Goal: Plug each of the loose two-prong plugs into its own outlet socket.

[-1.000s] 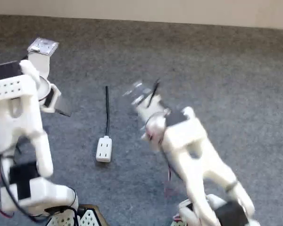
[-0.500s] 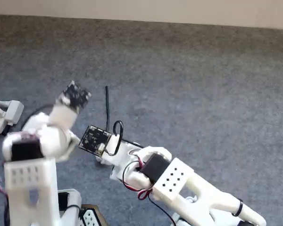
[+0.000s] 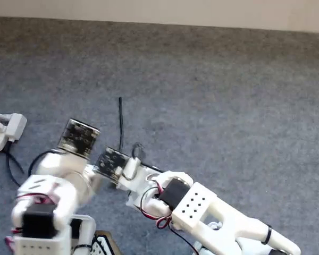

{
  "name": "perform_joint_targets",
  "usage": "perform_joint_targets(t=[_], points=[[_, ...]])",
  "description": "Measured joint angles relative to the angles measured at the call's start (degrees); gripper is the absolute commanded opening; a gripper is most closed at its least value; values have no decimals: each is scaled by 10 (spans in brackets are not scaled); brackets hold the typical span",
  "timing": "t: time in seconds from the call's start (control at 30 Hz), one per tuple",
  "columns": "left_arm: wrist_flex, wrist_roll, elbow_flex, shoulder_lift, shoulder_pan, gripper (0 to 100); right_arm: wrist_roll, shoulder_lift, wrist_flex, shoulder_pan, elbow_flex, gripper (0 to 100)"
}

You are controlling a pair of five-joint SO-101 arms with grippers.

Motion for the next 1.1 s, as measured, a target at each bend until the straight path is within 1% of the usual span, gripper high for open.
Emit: perform_joint_targets(t=[0.1,0.23,0.37,0.53,0.67,0.77,1.1], points=[[-25,0,44,-11,19,372,-4,1,0,-1,0,6],[-69,7,101,-12,19,372,-22,1,0,-1,1,6],[-99,9,126,-14,19,372,-25,2,7,0,1,6],[-109,9,135,-14,20,372,-25,-40,63,9,-23,6],[-127,9,153,-14,18,372,-24,-112,142,40,-80,5],[-126,10,161,-11,17,372,-21,-155,187,51,-141,5],[-126,8,162,-7,19,372,-11,-172,199,61,-168,5]])
